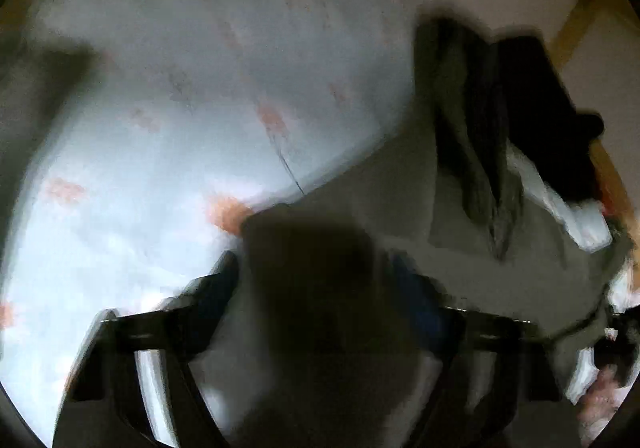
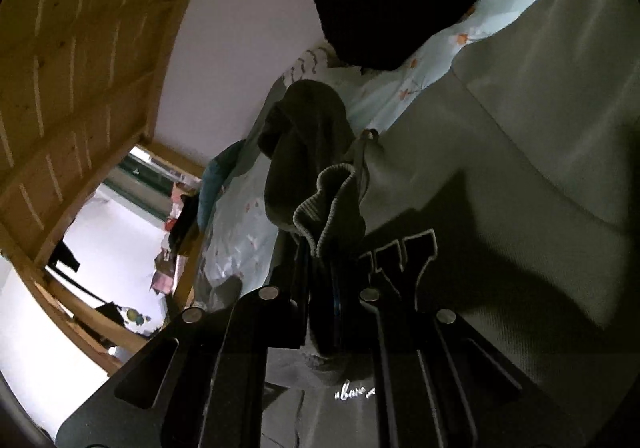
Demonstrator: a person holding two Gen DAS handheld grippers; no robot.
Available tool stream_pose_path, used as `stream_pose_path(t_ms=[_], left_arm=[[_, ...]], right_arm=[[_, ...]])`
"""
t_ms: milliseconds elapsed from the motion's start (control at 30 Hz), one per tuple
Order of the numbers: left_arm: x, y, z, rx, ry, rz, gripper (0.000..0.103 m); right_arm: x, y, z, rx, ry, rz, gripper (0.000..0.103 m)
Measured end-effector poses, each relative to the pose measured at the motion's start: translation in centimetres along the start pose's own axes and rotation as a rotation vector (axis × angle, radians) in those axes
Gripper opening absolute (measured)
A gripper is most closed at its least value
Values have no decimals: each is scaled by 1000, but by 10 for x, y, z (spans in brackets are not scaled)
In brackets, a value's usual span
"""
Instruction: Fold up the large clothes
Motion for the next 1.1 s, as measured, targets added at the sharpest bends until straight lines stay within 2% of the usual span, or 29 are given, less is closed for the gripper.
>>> stream_pose_path(t_ms=[33, 100, 167, 200, 300, 367, 433, 533, 600, 633, 667, 700, 733, 767, 800, 867, 900, 933, 967, 1000, 1067, 1100], left_arm=[[-13, -2, -2, 14, 44, 18, 23], [-12, -10, -7, -18, 30, 12, 18], [4, -12, -17, 1, -20, 52, 17], [23, -9, -27, 26, -70, 73, 17], [68, 3, -57, 46, -186, 67, 17], [90, 8, -78, 19, -217, 17, 9], [90, 11, -91, -45, -219, -101, 9], [56, 19, -89, -96, -115, -182, 9], [35, 24, -78, -117, -92, -242, 10], [33, 27, -73, -120, -103, -246, 12], [34, 30, -68, -121, -139, -249, 18], [35, 29, -68, -118, -158, -240, 35], [42, 28, -65, -117, -198, -211, 55], [49, 25, -63, -124, -235, -194, 59], [64, 18, -56, -143, -295, -180, 61], [87, 9, -54, -173, -344, -141, 70], [101, -2, -45, -183, -367, -92, 86], [107, -9, -38, -184, -372, -65, 94], [107, -15, -30, -187, -358, -50, 94], [102, -21, -22, -199, -314, -54, 94], [75, -23, -1, -212, -206, -73, 94], [66, -21, 7, -199, -177, -70, 94]], right_arm=[[0, -2, 1, 9, 7, -5, 9], [-1, -5, 3, 23, 17, -12, 9], [-2, -8, 2, 14, 20, -43, 9], [-6, -7, 2, 10, 23, -57, 9], [-19, 5, 7, 35, 55, -104, 9], [-35, 14, 12, 70, 80, -95, 6], [-50, 12, 16, 70, 100, -66, 4], [-76, -15, 16, 9, 130, 35, 4], [-84, -30, 19, -27, 162, 71, 7], [-85, -33, 21, -39, 182, 71, 9], [-85, -34, 24, -34, 213, 78, 26], [-86, -30, 26, 1, 230, 85, 32], [-86, -22, 27, 44, 227, 78, 48], [-88, -17, 28, 69, 230, 68, 64], [-94, -8, 31, 102, 246, 59, 71], [-110, 6, 36, 163, 263, 74, 87], [-119, 8, 38, 167, 275, 77, 88], [-130, 9, 38, 167, 283, 102, 88], [-137, 10, 37, 164, 275, 125, 86], [-145, 13, 34, 141, 264, 112, 80], [-160, 16, 31, 58, 274, 65, 23], [-164, 23, 28, 51, 269, 55, 20]])
Point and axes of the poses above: each gripper's, at about its wrist camera, not at the fingertips, and x roughly against the way its jaws point, y to its left, z to its underside, the point moved 5 cm from there along -x, roughly the way its jaws point, and after that the axes turned 3 degrees about -y, right-handed, at the moved point
